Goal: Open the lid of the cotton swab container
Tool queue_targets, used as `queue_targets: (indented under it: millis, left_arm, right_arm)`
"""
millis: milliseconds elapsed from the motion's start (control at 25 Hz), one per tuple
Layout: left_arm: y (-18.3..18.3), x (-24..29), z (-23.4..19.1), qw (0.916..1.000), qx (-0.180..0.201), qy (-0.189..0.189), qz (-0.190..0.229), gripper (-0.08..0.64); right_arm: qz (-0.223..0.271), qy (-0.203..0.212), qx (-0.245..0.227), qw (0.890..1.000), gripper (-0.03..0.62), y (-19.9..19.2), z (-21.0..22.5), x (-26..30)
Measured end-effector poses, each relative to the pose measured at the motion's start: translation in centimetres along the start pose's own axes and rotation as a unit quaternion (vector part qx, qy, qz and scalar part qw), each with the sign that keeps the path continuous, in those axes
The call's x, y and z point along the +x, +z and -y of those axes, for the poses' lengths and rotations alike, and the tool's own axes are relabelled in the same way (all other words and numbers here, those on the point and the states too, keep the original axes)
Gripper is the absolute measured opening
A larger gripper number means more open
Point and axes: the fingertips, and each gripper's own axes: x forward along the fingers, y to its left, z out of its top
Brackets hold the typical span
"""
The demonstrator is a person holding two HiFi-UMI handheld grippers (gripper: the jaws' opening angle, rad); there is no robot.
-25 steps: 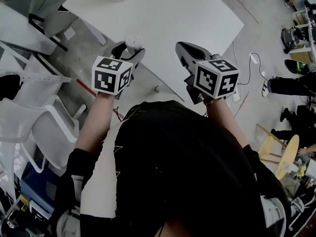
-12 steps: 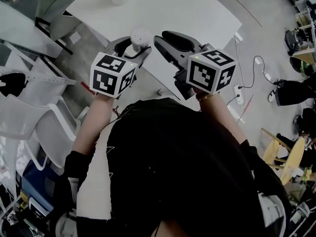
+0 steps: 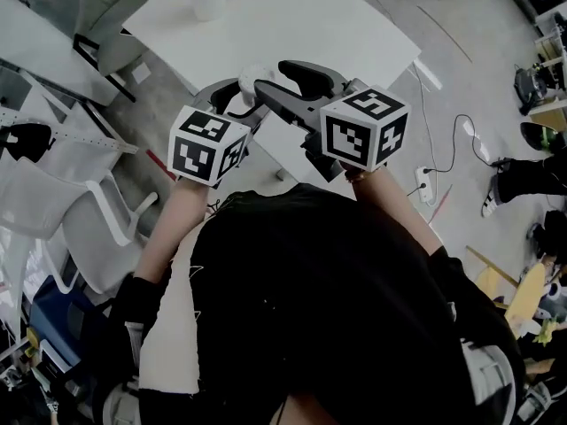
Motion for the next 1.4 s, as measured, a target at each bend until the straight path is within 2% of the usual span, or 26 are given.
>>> queue_targets:
  millis: [160, 400, 600, 800, 1400]
  left_arm:
    - [0.5, 0.3, 2.3, 1.0, -0.004, 0.005, -0.001, 0.259]
    - [0.9, -0.3, 4.6, 1.0, -0.008, 0.002, -0.004, 0.259]
    - [0.9, -0.6, 5.4, 0.9999, -0.006, 0.001, -0.012, 0.259]
    - [1.0, -0.9, 5.4, 0.9999, -0.01, -0.001, -0.011, 0.259]
    - [2.1, -0.8, 5.3, 1.0, -0.001, -0.002, 0.001, 0.259]
  right_arm:
    - [-0.011, 0.012, -0.022, 1.0, 0.285, -0.3, -0.1, -1.3]
    - [-0.029, 0.03, -0.07, 0.997, 0.318, -0.8, -1.3, -1.9]
    - [-0.038, 0.032, -0.089, 0.995, 0.315, -1.2, -1.6, -1.9]
    - [-0.04, 0.023, -0.107, 0.993, 0.278, -1.1, -1.7, -1.7]
    - [-0.035, 0.02, -0.101, 0.994, 0.272, -0.1, -1.5, -2.0]
